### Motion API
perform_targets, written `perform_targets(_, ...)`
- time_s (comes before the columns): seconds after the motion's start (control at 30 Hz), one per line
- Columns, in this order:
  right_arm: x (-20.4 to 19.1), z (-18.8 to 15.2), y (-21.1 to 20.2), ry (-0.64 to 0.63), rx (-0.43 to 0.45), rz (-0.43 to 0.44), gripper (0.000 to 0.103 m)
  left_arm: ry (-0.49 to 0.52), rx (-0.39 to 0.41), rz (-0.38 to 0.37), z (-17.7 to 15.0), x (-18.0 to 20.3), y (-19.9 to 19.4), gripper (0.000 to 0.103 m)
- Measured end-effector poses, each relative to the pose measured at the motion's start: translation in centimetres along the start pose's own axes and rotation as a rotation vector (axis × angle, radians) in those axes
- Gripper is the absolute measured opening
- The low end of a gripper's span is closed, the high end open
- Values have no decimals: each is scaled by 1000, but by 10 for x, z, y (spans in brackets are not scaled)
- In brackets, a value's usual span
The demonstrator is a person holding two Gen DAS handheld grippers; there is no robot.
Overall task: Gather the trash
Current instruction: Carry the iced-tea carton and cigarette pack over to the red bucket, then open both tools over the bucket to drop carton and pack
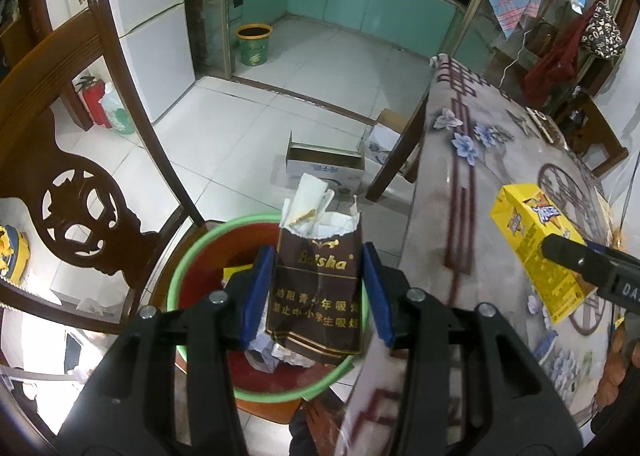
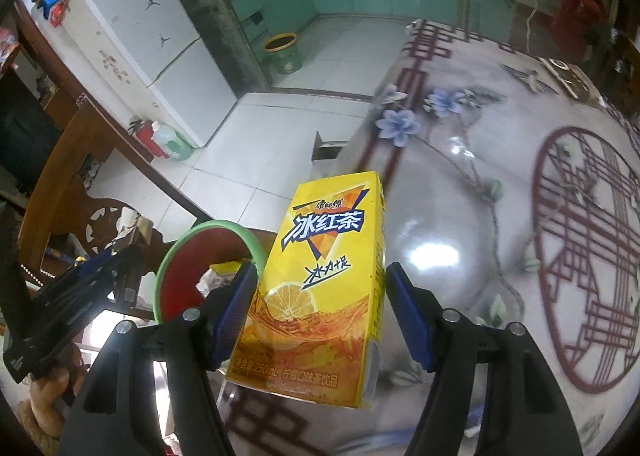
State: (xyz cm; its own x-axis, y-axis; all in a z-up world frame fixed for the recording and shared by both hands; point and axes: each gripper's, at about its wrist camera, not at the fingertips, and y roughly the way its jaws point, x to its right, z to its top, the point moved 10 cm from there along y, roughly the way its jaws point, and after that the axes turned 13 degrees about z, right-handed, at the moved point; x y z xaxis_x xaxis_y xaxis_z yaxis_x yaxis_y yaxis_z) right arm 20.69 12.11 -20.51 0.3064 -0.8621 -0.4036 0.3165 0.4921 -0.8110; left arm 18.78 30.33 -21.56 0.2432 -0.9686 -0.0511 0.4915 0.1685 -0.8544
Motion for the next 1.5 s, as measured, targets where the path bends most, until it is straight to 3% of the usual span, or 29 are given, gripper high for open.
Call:
perform_targets(0.47,-60,12,57,-101,-90,53,64,-53,-43,33,10,-43,30,43)
perform_targets(0.97,-111,-18,118,-188,-244,144,65,-106,-82,93,-3,-91,43,44)
perform_targets(1.0,-114,-21,120,-193,-254,157,66,-107,-83,94,-5,-92,43,45)
perform_targets(1.03,-116,-23,122,-202,-262,163,73,-108,-84,92,-6,-91,43,46)
perform_targets(1.07,-116,-25,121,-210,-260,152,81,-107,-85,90,-6,-91,43,46)
perform_targets(1.17,-112,-23,115,-210,-232,138,83,-101,-85,82,-9,-86,41,48)
perform_targets(1.27,-97,-17,101,-187,-191,111,86,-93,-73,77,-9,-77,36,58)
perform_targets(1.5,-38,-7,41,-111,-45,34,91,-47,6,53,-1,-30,7,74)
